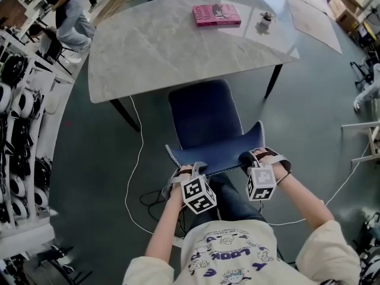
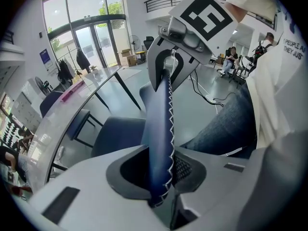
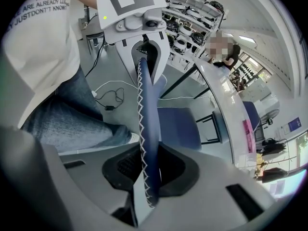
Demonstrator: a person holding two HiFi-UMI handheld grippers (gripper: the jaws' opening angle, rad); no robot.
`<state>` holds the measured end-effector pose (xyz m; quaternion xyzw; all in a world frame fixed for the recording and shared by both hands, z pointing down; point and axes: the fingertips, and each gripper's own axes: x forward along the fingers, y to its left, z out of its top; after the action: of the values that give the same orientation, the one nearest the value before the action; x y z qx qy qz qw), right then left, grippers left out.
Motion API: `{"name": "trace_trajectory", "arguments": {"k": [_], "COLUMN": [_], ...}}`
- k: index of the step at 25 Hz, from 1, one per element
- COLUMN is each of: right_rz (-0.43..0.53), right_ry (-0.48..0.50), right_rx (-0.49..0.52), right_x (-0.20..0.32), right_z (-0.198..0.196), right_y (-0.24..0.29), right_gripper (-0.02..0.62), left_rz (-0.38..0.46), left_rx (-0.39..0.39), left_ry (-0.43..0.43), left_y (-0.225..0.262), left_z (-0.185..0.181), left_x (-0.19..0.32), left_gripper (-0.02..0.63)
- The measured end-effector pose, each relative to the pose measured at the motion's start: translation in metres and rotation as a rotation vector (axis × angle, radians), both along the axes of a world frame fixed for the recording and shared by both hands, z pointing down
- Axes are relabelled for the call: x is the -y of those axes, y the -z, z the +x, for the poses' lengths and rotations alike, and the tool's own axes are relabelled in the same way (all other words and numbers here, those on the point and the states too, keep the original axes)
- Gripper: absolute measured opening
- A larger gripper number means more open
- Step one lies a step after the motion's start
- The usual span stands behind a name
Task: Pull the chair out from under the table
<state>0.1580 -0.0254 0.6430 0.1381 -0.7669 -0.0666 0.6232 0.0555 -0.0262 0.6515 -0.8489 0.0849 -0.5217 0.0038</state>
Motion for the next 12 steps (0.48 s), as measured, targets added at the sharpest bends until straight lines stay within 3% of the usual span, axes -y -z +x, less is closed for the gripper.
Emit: {"name": "trace_trajectory", "arguments": {"k": [12], "right_rz": [-0.017], "right_ry": [-0.007], "right_rx": [-0.004], "right_x": [-0.066], "right_z": [-0.018], "right_y": [-0.007], "right_gripper": [0.074], "left_rz": [0.007], "left_rx": [0.006], "left_ry": [0.006], "left_y": [-0.006], "left_z": [-0.018], "left_x": [-0.063], "left_gripper": [0.095]}}
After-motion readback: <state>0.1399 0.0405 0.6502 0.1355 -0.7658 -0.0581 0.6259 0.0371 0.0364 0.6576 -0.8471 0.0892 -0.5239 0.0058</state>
